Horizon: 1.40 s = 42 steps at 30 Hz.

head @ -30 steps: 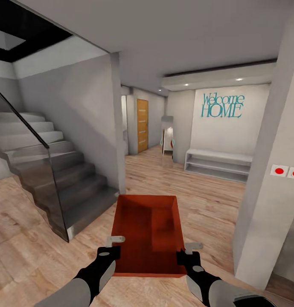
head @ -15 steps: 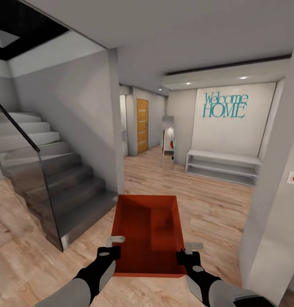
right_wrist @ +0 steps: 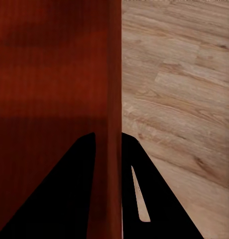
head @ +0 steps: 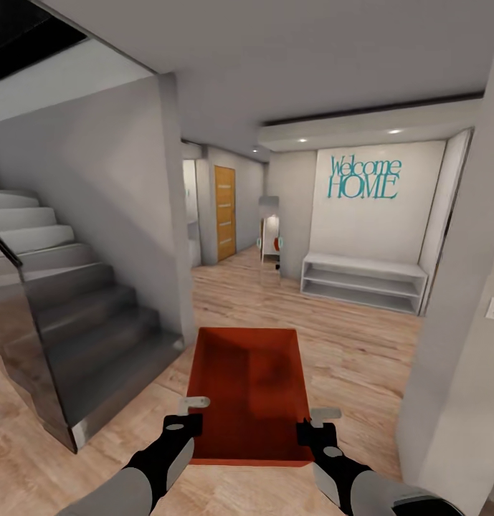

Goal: Move the two storage containers from the living room to the garage. In the garage, place one container on the floor and stack the other container on top of it (either order is fine).

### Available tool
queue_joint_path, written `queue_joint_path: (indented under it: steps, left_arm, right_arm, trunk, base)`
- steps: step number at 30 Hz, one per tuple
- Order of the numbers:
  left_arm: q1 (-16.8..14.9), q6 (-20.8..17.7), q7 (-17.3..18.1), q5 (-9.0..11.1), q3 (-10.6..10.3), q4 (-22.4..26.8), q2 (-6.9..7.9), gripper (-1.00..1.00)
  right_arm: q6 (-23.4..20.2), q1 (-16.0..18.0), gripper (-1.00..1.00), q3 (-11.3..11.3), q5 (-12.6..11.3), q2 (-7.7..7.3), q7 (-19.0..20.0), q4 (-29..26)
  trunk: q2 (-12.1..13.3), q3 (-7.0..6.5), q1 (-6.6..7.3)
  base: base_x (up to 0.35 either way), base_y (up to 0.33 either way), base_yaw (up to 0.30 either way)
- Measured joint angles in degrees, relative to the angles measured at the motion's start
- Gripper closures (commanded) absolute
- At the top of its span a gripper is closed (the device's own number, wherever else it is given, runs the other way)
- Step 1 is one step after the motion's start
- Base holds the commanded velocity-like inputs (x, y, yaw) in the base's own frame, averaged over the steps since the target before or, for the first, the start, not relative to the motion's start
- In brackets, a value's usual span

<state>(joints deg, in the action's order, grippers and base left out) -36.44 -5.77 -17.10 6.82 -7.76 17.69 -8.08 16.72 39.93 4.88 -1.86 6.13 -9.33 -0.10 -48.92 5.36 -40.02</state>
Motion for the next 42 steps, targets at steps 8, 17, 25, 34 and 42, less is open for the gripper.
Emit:
queue_joint_path:
  steps: [8, 17, 25, 34, 42]
  left_arm:
    - [0.0, 0.0, 0.0, 0.0, 0.0, 0.0, 0.04, 1.0]
    - [0.0, 0.0, 0.0, 0.0, 0.0, 0.0, -0.01, 1.0]
    - [0.0, 0.0, 0.0, 0.0, 0.0, 0.0, -0.01, 1.0]
    - [0.0, 0.0, 0.1, 0.1, -0.1, 0.0, 0.06, 1.0]
    - [0.0, 0.0, 0.0, 0.1, 0.0, 0.0, 0.04, 1.0]
  right_arm:
    - [0.0, 0.0, 1.0, 0.1, -0.1, 0.03, 0.0, 0.0]
    - [0.0, 0.0, 1.0, 0.0, 0.0, -0.01, 0.0, 0.0]
    - [0.0, 0.0, 1.0, -0.1, 0.1, -0.01, 0.0, 0.0]
    - [0.0, 0.0, 1.0, 0.2, -0.3, 0.05, 0.0, 0.0]
    - [0.0, 0.0, 1.0, 0.2, -0.2, 0.03, 0.0, 0.0]
  trunk:
    - [0.0, -0.01, 0.0]
    - [0.0, -0.01, 0.0]
    - [0.0, -0.01, 0.0]
    - [0.0, -0.01, 0.0]
    - [0.0, -0.01, 0.0]
  base:
    - [0.319, 0.0, -0.003]
    - [0.319, 0.0, 0.0]
    - [0.319, 0.0, 0.0]
    - [0.319, 0.0, -0.053]
    - [0.319, 0.0, -0.266]
